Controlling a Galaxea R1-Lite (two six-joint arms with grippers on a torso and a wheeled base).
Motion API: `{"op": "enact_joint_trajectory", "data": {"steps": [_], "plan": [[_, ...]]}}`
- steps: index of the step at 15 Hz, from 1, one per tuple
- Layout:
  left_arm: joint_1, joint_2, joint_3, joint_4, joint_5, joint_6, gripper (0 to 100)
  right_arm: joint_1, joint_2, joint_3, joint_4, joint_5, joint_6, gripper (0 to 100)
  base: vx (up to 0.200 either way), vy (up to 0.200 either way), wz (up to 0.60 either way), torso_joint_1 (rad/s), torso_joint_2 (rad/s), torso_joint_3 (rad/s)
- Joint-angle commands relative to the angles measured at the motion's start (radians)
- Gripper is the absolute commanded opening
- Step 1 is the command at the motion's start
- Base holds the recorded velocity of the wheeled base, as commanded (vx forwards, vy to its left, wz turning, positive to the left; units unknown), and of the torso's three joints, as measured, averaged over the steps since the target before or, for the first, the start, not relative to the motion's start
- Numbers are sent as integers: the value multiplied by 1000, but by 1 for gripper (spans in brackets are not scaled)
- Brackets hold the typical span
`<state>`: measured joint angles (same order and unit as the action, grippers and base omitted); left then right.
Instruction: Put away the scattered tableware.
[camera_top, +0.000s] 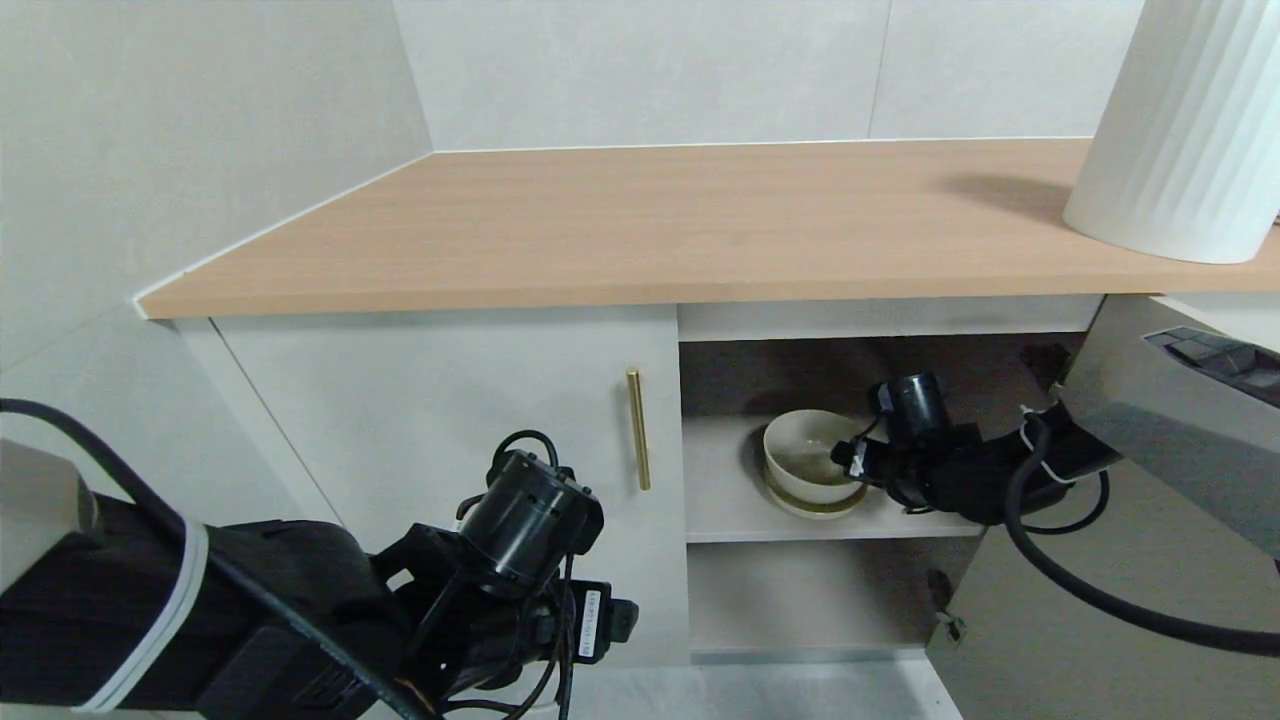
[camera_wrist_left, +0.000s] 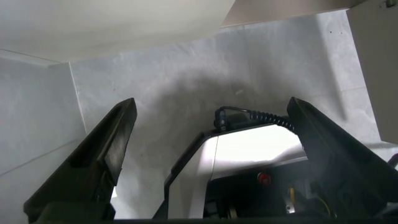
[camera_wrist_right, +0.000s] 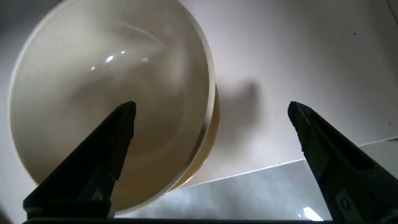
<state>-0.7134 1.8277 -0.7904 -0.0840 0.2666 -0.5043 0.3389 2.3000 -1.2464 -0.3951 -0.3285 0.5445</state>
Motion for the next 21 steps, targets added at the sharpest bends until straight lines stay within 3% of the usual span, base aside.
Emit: {"op": "enact_joint_trajectory", "data": {"steps": [1,4,6,8,12,13,17,21], "plan": [[2,-4,-1,0,2,0,100,8,-27,12,15,3,0,100,0,0,0,0,0,0],[25,-71,-1,3,13,12,100,61,-113,68,88,13,0,100,0,0,0,0,0,0],[69,-176,2,7,13,56,100,114,-232,157,102,20,-61,100,0,0,0,0,0,0],[100,-278,5,35,13,76,100,137,-372,240,140,71,-139,100,0,0,0,0,0,0],[152,-438,22,112,10,139,100,158,-676,320,392,180,-184,100,0,0,0,0,0,0],[190,-464,46,113,8,153,100,153,-764,363,452,195,-175,100,0,0,0,0,0,0],[203,-492,82,112,8,156,100,195,-922,472,460,195,-176,100,0,0,0,0,0,0],[201,-441,74,102,8,158,100,196,-907,525,452,198,-182,100,0,0,0,0,0,0]]}}
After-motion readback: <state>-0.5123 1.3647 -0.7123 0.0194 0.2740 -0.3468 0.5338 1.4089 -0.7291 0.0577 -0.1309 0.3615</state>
